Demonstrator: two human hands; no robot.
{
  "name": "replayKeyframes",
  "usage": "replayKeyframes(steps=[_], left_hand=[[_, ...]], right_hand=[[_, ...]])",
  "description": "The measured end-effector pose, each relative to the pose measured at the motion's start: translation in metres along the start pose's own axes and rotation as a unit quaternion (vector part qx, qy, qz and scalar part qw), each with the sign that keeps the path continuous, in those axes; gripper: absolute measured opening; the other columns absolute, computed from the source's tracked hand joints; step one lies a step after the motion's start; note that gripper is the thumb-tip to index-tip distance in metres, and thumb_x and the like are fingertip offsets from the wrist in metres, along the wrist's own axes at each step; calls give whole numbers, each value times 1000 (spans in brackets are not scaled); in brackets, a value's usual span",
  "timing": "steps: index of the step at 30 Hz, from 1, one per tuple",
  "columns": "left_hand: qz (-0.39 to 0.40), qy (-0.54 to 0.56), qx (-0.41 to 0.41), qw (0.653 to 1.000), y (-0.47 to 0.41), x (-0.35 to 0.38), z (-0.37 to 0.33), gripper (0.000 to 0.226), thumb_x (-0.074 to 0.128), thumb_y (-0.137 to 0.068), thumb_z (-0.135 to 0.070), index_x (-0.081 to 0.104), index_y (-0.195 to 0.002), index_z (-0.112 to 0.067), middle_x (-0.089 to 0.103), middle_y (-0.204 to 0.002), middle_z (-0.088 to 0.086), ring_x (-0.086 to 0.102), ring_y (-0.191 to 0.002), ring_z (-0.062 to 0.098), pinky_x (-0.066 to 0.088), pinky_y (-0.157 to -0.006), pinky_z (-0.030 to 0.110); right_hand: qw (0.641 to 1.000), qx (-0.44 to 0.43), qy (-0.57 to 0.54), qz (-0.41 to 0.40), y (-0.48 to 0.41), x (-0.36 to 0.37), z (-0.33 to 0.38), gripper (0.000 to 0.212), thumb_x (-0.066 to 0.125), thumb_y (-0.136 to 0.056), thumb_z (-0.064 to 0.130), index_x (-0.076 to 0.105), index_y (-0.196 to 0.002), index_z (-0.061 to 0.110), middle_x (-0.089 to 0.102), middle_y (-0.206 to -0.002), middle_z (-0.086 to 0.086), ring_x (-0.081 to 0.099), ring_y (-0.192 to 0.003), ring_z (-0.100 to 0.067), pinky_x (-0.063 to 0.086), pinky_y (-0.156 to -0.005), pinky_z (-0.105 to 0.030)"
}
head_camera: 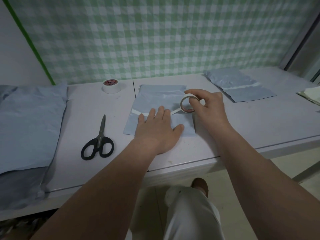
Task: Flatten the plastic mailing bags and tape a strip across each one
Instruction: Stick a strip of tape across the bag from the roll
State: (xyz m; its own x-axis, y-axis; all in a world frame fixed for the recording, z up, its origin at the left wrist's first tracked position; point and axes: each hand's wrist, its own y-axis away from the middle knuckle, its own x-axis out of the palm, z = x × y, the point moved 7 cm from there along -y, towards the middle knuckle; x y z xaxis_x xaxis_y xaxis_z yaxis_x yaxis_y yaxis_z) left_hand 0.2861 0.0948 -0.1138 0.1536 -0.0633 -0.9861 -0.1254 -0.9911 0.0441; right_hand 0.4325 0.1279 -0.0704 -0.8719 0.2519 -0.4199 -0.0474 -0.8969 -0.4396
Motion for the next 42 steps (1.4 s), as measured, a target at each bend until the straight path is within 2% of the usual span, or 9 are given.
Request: replayKeyframes(steps=[5,9,11,16,19,23,30,38,42], left_hand=[[4,1,0,1000,1,0,0,69,14,-94,-60,0,-151,-24,-6,-160,-4,-7,-147,23,-2,-116,51],[14,7,-4,1000,-1,0,0,60,12,-97,-55,1,-151,-31,-4,-160,-5,-5,-147,24,-2,-115,54],[11,11,-17,1000,-4,-3,0,56,13,-97,-51,5,-150,-34,3,-159,-7,0,-146,26,2,-114,57],[-15,-1,-50,999,-5,-10,-9,54,18,-97,-52,13,-149,-36,17,-156,-4,12,-144,30,13,-111,60],[-27,-5,-55,998,-3,-9,-10,55,17,-97,-53,11,-149,-35,13,-158,-4,10,-145,30,12,-112,60],[-31,-12,-56,998,-3,-6,-9,56,15,-97,-53,8,-149,-34,8,-159,-4,6,-145,30,9,-112,61],[-25,-18,-41,999,-3,-3,-6,57,14,-96,-53,2,-149,-36,4,-159,-5,4,-145,30,8,-112,61],[-24,-21,-39,999,-3,-2,-5,57,13,-95,-53,0,-149,-38,4,-159,-6,4,-145,29,8,-112,61],[-22,-24,-36,999,-3,-2,-5,56,13,-95,-52,2,-149,-38,4,-159,-6,4,-145,29,7,-112,61]], right_hand=[[999,-5,37,2,-1,-3,0,29,52,-91,17,69,-104,36,63,-95,20,34,-102,-11,33,-102,-38],[997,-17,76,15,-2,-1,2,30,50,-92,16,68,-104,36,65,-101,14,33,-99,-12,31,-102,-41],[997,-13,79,24,-2,0,2,29,50,-92,16,68,-104,36,65,-103,12,34,-100,-14,32,-101,-42],[996,-9,76,53,0,2,3,26,58,-86,19,65,-104,36,60,-95,17,37,-99,-15,36,-97,-36],[991,-18,105,84,1,5,4,37,65,-78,15,61,-110,33,59,-96,7,37,-94,-14,38,-88,-31],[983,-24,149,101,0,10,2,51,64,-72,6,57,-115,32,53,-99,7,37,-95,-16,37,-85,-31],[975,-55,192,93,-1,11,4,51,58,-75,1,57,-116,31,41,-91,13,32,-90,-15,35,-84,-31],[947,-118,283,98,-1,9,17,46,62,-78,8,56,-117,32,41,-90,14,28,-89,-11,17,-72,-26],[938,-128,296,129,-1,11,20,36,63,-82,22,57,-116,31,44,-89,10,31,-91,-13,21,-74,-27]])
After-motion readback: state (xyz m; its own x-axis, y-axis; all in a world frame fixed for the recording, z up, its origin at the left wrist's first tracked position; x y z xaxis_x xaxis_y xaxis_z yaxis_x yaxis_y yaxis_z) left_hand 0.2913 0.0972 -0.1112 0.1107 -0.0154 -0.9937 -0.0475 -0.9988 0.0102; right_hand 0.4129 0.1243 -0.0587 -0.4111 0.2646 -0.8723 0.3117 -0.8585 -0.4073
